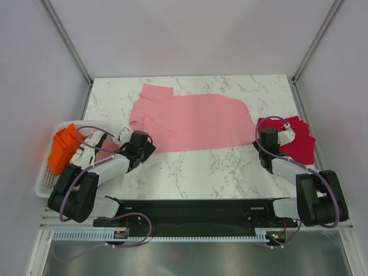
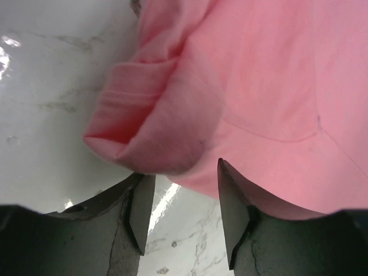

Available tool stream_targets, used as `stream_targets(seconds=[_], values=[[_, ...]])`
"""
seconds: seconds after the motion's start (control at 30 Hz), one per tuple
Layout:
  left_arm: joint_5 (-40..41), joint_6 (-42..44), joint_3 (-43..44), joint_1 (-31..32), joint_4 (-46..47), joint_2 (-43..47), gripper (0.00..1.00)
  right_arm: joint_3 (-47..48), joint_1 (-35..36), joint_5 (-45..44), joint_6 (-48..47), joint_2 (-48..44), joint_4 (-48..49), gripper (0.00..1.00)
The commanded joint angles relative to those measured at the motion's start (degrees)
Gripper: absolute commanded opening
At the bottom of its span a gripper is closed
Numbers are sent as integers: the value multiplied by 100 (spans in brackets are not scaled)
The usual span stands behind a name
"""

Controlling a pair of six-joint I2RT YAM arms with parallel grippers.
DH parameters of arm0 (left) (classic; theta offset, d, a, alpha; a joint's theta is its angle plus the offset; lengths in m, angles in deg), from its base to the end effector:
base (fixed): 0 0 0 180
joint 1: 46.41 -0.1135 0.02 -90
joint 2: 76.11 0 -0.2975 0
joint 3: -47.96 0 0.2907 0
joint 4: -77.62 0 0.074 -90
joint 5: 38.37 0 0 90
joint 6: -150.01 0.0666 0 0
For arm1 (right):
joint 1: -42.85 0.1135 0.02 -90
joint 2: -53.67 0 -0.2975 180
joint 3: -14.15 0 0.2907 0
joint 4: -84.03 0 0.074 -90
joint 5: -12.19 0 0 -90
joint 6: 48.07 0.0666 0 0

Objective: Fold and stack the t-shirts
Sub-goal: Fold the tshirt

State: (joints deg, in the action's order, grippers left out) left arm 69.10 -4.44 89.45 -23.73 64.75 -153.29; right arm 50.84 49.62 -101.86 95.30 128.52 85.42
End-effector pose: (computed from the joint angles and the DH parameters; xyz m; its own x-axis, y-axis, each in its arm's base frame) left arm 0.2671 -0.0899 0.1309 -0.4648 -0.7385 -0.4885 -0.5445 0.6734 -0.5001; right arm 0.2801 0.0059 0.1403 -0.1809 0.7165 -0.6737 0.6062 0.6206 0.4973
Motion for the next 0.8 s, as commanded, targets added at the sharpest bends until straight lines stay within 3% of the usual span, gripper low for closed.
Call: stream_targets(seconds=[0.0,0.13,0.47,0.6,0.7,0.77], values=[[582,-394,21,-298,-142,-235,54,-52,0,-73,34,-128,147,0],[424,-130,47,-877,-46,-437,38,-69,0,-169,60,-260,94,0],[1205,476,179,-1459,-608,239,41,-96,-44,-311,122,-489,-38,0],[688,661,188,-1450,-397,204,40,45,-26,198,-193,-375,6,0],[529,653,214,-1450,-344,37,41,150,-26,322,-221,-339,-195,9],[538,679,215,-1450,-344,19,42,203,-17,331,-239,-488,-380,23]])
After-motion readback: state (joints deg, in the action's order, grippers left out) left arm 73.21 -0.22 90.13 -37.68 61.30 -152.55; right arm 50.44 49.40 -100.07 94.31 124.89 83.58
